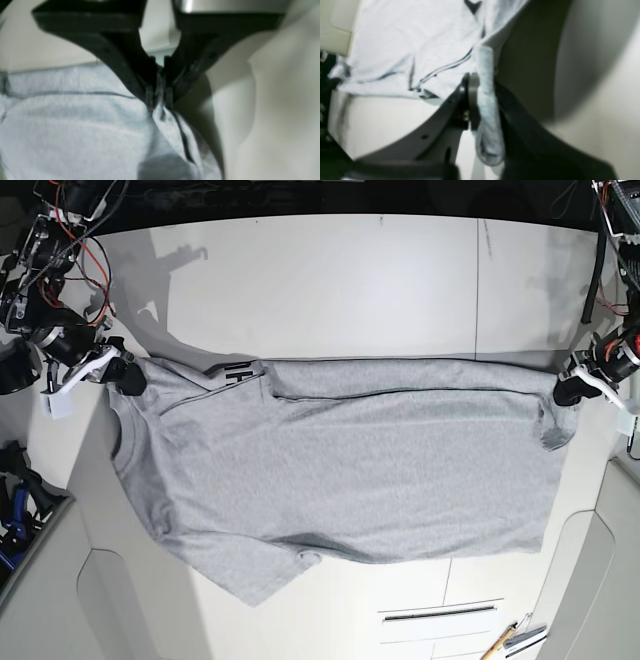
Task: Fold the T-shirt properly
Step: 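Lay the hem down past the collar and release both grippers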
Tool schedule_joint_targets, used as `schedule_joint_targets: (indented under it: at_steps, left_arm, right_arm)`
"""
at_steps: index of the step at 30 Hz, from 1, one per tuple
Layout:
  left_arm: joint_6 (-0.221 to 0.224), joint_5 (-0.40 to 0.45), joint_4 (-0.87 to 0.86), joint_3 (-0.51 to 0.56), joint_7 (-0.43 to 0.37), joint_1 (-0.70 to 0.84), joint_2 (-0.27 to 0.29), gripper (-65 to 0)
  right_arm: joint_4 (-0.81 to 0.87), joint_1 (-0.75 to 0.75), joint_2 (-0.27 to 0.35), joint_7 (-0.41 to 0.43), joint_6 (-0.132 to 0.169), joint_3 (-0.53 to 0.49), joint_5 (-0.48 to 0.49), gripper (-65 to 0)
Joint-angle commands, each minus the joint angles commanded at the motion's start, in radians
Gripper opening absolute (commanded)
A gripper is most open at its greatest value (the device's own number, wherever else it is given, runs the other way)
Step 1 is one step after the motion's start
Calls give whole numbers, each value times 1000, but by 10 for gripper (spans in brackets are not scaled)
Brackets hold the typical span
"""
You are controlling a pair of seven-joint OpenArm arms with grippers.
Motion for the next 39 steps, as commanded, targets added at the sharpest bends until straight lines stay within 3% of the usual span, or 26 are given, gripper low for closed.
schedule_joint_targets:
  at_steps: [7, 11, 14, 28, 29, 31, 33, 36, 39]
  left_arm:
    - [0, -2, 83, -94, 2, 200, -11, -650]
    - [0, -100, 114, -151, 58, 323, -11, -650]
    - [0, -119, 143, -171, 70, 394, -11, -650]
    - [0, -149, 155, -177, 100, 505, 16, -650]
    - [0, -149, 155, -177, 100, 505, 16, -647]
    - [0, -148, 155, -177, 119, 505, 16, -491]
    - [0, -149, 155, -177, 163, 503, 13, -375]
    - [0, -151, 156, -202, 175, 502, -15, -361]
    - [0, -206, 156, -295, 174, 501, -24, -361]
  right_arm:
    - [81, -176, 84, -21, 2, 0, 36, -650]
    - [116, -265, 122, -24, 11, 0, 60, -650]
    - [141, -313, 144, -26, 11, 0, 66, -650]
    - [146, -379, 188, -34, 10, 11, 58, -650]
    - [146, -379, 188, -34, 10, 11, 44, -620]
    - [146, -379, 188, -32, 6, 11, 10, -424]
    - [146, -379, 190, -21, 6, 14, -5, -293]
    - [147, -370, 217, 24, -3, 43, -5, -277]
    - [147, -315, 246, 64, -5, 85, -2, -277]
